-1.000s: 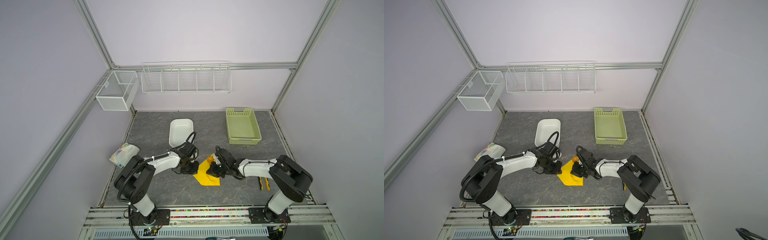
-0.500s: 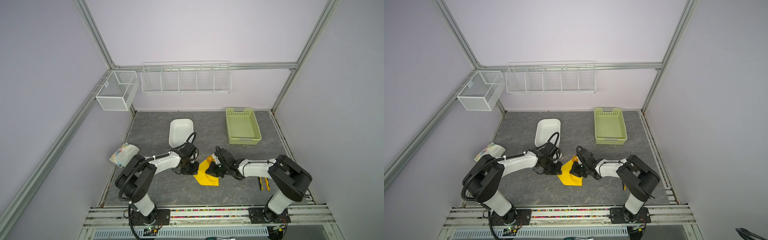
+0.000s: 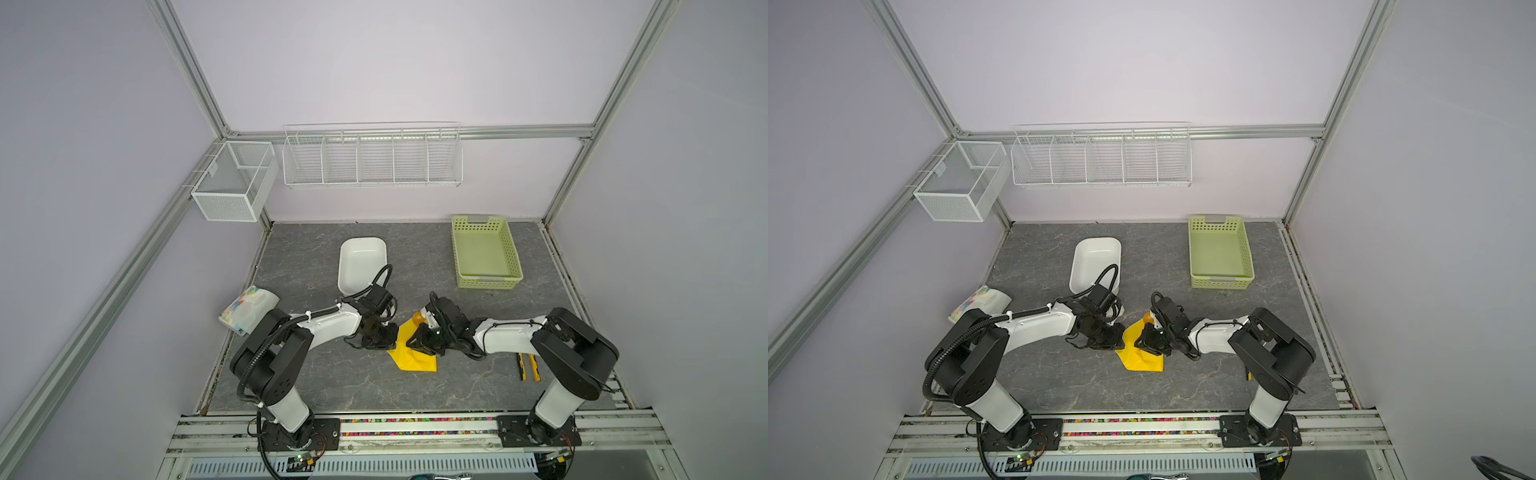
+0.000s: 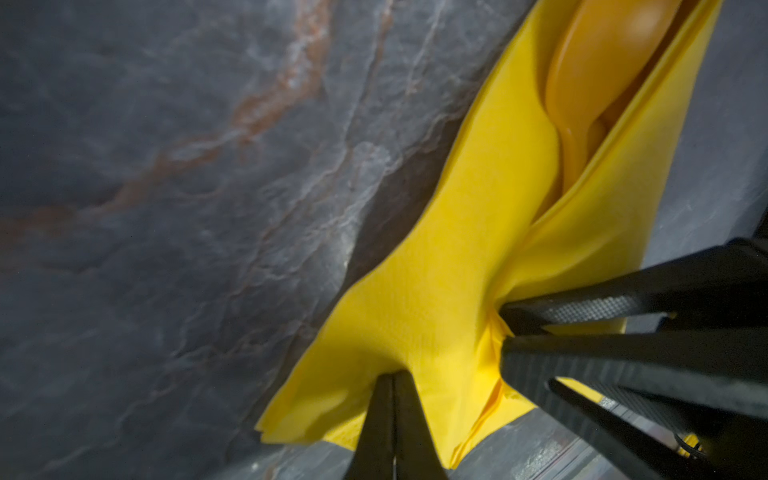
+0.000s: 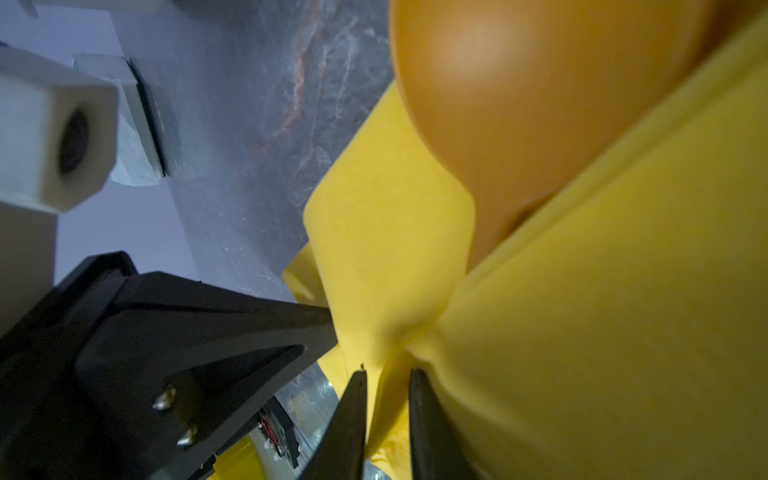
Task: Place the utensils on the paper napkin and roll it up
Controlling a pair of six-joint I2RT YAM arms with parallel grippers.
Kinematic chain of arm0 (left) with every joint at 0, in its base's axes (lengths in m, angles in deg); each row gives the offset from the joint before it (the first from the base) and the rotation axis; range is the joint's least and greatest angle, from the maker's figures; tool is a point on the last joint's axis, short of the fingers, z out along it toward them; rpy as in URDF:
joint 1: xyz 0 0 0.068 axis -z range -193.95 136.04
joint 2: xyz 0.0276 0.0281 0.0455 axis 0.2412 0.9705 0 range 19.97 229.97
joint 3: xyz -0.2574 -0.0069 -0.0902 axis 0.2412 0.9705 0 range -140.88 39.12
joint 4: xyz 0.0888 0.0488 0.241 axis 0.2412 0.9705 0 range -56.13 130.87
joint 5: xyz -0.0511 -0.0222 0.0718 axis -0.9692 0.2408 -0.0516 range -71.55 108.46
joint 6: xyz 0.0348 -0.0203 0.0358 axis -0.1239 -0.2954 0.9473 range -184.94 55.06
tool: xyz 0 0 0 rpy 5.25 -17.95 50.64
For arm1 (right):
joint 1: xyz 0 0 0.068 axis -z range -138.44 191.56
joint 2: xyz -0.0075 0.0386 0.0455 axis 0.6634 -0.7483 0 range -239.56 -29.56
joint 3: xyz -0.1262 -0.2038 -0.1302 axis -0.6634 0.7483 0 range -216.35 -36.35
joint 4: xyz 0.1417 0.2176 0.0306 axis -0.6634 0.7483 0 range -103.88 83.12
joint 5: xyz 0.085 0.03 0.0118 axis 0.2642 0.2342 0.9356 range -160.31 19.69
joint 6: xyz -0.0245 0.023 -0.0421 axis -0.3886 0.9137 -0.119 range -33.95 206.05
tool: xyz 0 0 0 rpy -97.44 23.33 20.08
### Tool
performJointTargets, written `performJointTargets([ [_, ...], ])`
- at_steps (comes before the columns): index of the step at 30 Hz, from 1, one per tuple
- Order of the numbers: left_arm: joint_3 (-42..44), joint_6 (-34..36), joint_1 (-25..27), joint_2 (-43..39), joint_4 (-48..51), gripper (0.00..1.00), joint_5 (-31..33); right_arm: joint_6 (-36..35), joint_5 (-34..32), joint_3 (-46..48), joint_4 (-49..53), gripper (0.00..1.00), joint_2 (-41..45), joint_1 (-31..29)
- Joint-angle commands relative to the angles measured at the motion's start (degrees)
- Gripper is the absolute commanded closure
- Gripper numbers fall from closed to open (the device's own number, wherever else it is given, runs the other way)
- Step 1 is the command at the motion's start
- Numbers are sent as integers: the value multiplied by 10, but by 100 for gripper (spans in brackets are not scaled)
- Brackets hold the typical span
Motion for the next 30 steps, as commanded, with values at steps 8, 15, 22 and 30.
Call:
performJointTargets([
  [8,4,-4,-3,-13,9,96,8,19,-7,2,24,61,-17,-5],
  [15,-7,-3,-2,-38,37,96,25,19,-17,5,36,62,-8,-4],
  [22,-20,-19,-1,-82,44,94,3,15,-26,5,53,69,0,-4],
  [30,-13,-46,26,-66,2,94,-20,16,-25,6,55,78,-1,-5],
])
